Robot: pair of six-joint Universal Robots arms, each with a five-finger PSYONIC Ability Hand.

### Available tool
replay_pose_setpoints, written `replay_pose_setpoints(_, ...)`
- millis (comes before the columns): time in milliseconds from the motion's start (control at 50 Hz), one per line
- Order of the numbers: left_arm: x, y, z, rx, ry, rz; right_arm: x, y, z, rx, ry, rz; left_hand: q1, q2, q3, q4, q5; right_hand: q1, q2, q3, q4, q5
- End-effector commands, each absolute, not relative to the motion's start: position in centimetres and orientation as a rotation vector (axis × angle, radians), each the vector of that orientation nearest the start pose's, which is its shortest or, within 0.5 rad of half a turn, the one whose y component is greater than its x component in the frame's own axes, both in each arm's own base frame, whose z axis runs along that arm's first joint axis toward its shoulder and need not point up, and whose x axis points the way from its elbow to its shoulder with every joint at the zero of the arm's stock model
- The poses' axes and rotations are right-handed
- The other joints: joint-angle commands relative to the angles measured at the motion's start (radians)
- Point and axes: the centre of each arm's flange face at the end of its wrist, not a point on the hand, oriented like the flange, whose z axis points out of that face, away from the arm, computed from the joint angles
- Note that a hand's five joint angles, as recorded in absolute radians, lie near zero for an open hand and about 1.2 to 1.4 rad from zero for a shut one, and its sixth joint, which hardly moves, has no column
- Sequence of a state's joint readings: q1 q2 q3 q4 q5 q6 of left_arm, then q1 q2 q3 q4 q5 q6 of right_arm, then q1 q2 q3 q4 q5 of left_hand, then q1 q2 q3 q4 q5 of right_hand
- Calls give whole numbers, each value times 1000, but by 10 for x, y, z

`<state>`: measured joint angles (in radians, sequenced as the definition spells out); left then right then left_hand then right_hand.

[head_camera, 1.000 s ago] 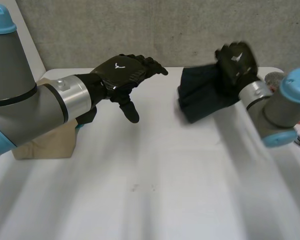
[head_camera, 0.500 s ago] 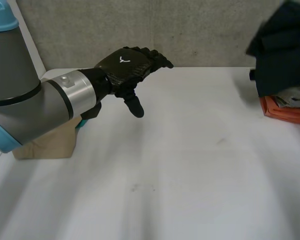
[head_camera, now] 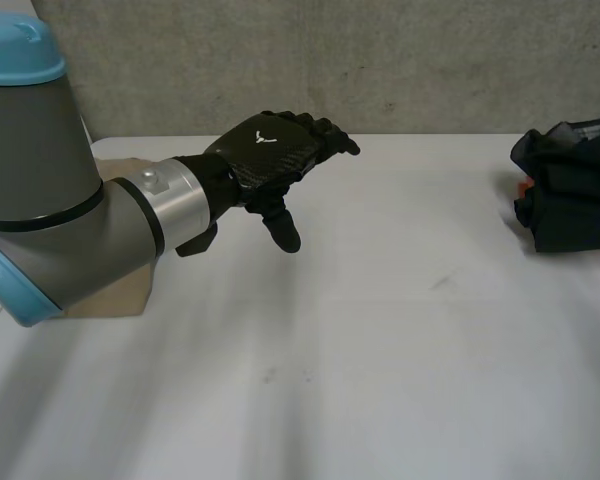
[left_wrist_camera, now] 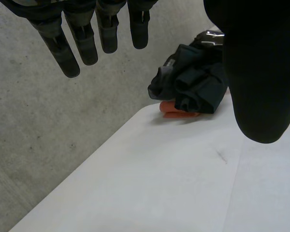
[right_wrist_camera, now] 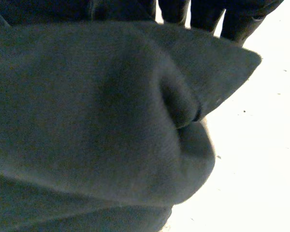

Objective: Fold the laundry.

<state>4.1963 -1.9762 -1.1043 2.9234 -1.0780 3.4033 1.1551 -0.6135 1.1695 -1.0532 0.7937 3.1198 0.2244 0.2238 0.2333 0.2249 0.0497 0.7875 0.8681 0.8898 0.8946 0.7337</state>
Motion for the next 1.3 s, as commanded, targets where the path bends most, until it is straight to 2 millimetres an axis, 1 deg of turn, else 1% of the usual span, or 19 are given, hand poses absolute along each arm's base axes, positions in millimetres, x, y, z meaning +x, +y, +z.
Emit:
replay_pose_setpoints(20,-337,-240,292,-1155,-1682,1625,-17,-491,183,-457,1818,-2549,36,37,27,36,36,-613,-694,-715,-720,-734)
replay_pose_setpoints(80,-337,-240,292,-1155,-1682,1625,-13,-478,197,-348,1941,-2453,36,37,27,36,36,-613,-694,-715,-720,-734)
replay_pose_setpoints(220,-337,-239,291,-1154,-1684,1620,-1,-459,212,-299,2101,-2222,36,37,27,36,36,-613,-694,-715,-720,-734)
replay_pose_setpoints(300,-337,-238,287,-1156,-1694,1605,6,-453,207,-459,2143,-2210,36,37,27,36,36,-613,-694,-715,-720,-734)
replay_pose_setpoints(380,-336,-237,284,-1159,-1703,1592,17,-449,196,-762,2182,-2259,36,37,27,36,36,-613,-694,-715,-720,-734)
replay_pose_setpoints(480,-335,-237,281,-1158,-1713,1584,21,-450,183,-1029,2215,-2304,36,37,27,36,36,-613,-694,-715,-720,-734)
replay_pose_setpoints(540,-335,-237,280,-1156,-1716,1580,27,-451,167,-1122,2214,-2284,36,37,27,36,36,-613,-694,-715,-720,-734)
replay_pose_setpoints(800,-333,-240,277,-1149,-1731,1576,47,-472,144,-1284,1966,-2488,36,37,27,36,36,-613,-694,-715,-720,-734)
replay_pose_setpoints(840,-333,-240,277,-1149,-1731,1576,50,-474,143,-1300,1946,-2504,36,37,27,36,36,-416,-497,-519,-524,-537)
replay_pose_setpoints(860,-333,-240,277,-1149,-1731,1576,52,-475,142,-1310,1925,-2518,36,37,27,36,36,-20,-100,-122,-127,-140)
replay_pose_setpoints(900,-333,-239,277,-1149,-1732,1575,54,-475,143,-1321,1902,-2533,36,37,27,36,36,542,462,440,435,422)
replay_pose_setpoints(980,-332,-240,276,-1148,-1737,1571,69,-475,157,-1323,1828,-2568,36,37,27,36,36,609,528,506,502,488)
replay_pose_setpoints(1060,-332,-239,276,-1150,-1735,1571,84,-478,194,-1276,1698,-2642,36,37,27,36,36,609,528,506,502,488)
replay_pose_setpoints(1080,-332,-239,276,-1152,-1735,1572,88,-482,218,-1214,1624,-2690,36,37,27,36,36,609,528,506,502,488)
replay_pose_setpoints(1140,-332,-239,278,-1151,-1732,1577,85,-487,260,-1058,1523,-2774,39,40,30,39,39,609,528,506,502,488)
replay_pose_setpoints(1160,-332,-240,278,-1149,-1730,1580,78,-491,285,-922,1463,-2834,39,40,30,39,39,609,528,506,502,488)
replay_pose_setpoints(1200,-332,-240,279,-1150,-1725,1584,71,-497,307,-781,1393,-2893,39,40,30,39,39,609,528,506,502,488)
replay_pose_setpoints(1240,-332,-240,280,-1147,-1726,1585,62,-507,320,-624,1332,-2923,39,40,30,39,39,609,528,506,502,488)
replay_pose_setpoints(1300,-332,-239,283,-1147,-1721,1592,57,-515,323,-555,1302,-2953,39,40,30,39,39,609,528,506,502,488)
